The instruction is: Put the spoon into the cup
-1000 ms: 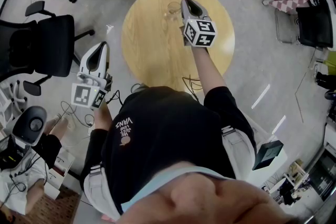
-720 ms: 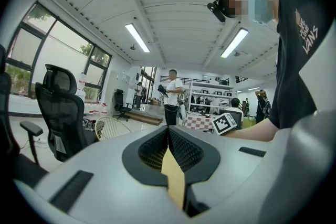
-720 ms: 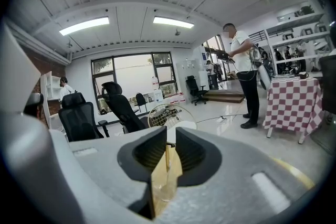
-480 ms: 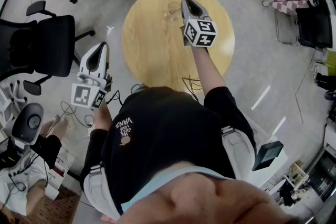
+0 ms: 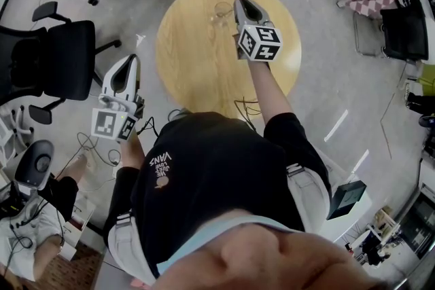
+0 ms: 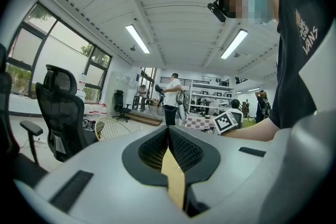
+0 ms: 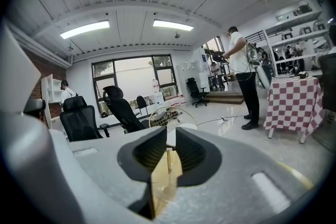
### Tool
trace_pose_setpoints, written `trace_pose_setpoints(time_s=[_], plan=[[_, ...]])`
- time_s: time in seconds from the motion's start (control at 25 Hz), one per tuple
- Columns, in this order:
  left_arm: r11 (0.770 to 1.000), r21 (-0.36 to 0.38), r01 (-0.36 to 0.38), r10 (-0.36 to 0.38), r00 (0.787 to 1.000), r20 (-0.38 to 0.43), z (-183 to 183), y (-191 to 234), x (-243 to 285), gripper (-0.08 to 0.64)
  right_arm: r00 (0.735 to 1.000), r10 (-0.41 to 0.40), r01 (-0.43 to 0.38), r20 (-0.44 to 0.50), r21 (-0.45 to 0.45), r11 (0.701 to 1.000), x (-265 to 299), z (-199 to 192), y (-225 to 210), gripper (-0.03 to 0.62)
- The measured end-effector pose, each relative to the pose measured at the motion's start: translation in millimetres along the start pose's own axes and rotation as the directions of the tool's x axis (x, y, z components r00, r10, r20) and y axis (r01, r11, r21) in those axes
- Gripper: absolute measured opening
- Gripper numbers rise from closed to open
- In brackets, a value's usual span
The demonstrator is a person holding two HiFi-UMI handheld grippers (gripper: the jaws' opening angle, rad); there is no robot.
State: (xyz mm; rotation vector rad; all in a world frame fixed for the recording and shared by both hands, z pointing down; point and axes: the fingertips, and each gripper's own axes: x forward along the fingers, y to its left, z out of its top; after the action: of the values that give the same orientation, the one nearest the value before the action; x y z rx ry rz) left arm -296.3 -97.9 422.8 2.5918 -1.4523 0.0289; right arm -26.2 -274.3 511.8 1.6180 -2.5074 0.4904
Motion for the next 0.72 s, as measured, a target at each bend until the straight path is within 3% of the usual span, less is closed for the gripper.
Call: trace_pose_setpoints(time_s=[0.72], plan=[[0.999, 0.003, 0.045, -0.045, 0.999, 0.007, 5, -28, 19, -0.003, 0.998, 0.033, -0.034, 0.052, 0.011, 0.999, -42, 24, -11, 0.049]])
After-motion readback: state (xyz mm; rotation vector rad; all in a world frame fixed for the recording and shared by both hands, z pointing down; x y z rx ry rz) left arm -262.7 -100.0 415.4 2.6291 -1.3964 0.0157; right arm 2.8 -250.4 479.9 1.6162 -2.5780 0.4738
